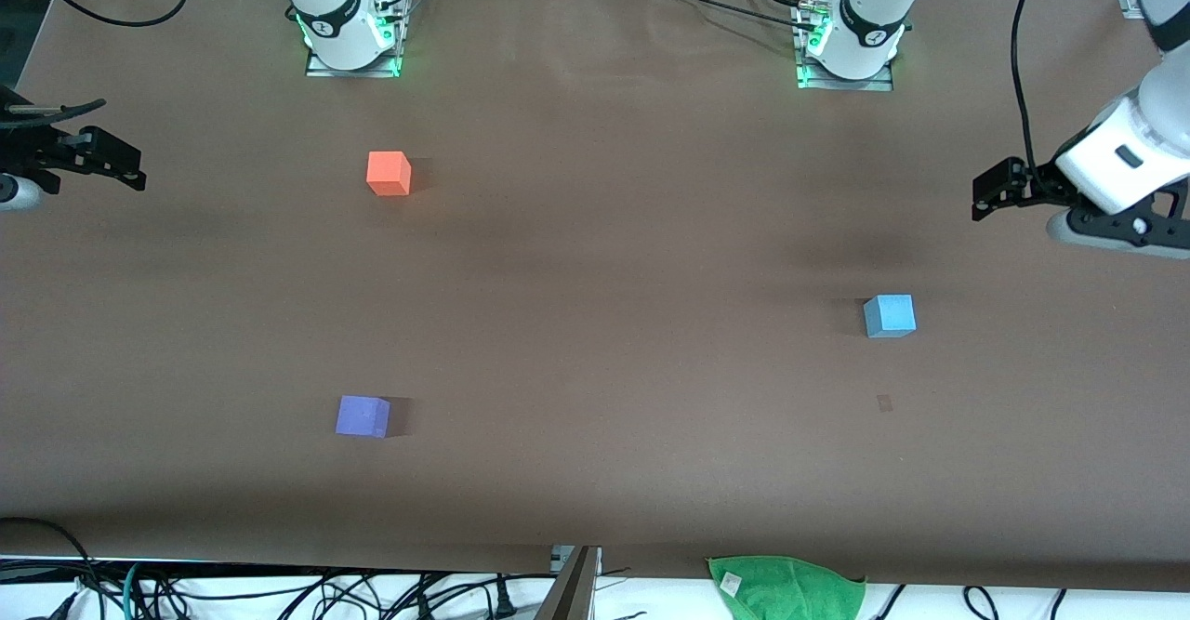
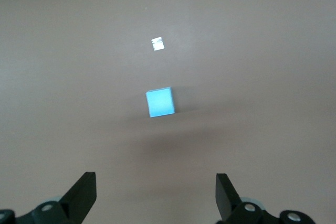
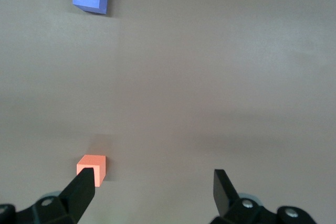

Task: Place blue block between orange and purple blocks
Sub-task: 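Reach the left gripper down and grasp the light blue block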

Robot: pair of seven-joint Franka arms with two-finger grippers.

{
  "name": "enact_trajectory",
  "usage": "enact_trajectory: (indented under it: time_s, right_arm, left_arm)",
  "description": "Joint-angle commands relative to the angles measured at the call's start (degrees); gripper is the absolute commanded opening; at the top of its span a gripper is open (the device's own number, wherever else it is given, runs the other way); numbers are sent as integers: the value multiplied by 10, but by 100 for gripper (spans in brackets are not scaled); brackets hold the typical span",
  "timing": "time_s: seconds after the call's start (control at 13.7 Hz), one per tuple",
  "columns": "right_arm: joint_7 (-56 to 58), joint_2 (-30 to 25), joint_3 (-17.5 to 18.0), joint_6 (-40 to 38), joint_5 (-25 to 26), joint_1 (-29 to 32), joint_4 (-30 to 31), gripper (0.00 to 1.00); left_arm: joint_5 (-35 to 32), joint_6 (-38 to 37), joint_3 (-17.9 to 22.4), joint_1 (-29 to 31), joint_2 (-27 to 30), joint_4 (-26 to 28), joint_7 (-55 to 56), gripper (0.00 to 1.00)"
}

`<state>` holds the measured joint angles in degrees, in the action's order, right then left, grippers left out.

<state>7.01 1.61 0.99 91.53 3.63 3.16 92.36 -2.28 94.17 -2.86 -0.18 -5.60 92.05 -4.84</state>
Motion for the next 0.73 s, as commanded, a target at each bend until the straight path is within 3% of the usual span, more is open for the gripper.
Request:
enact_trajectory:
  time_s: [0.0, 0.37, 0.66]
  right_arm:
    - [3, 4, 6, -3, -1, 8, -12, 100]
    - [3, 4, 6, -3, -1, 8, -11, 100]
    - [3, 4, 6, -2, -1, 8, -11, 100]
  left_arm:
    - [-11, -6, -1, 0, -55, -23, -3, 100]
    - [-15, 17, 0, -2, -126, -15, -1, 100]
    - [-14, 180, 0, 3, -157, 75, -1, 100]
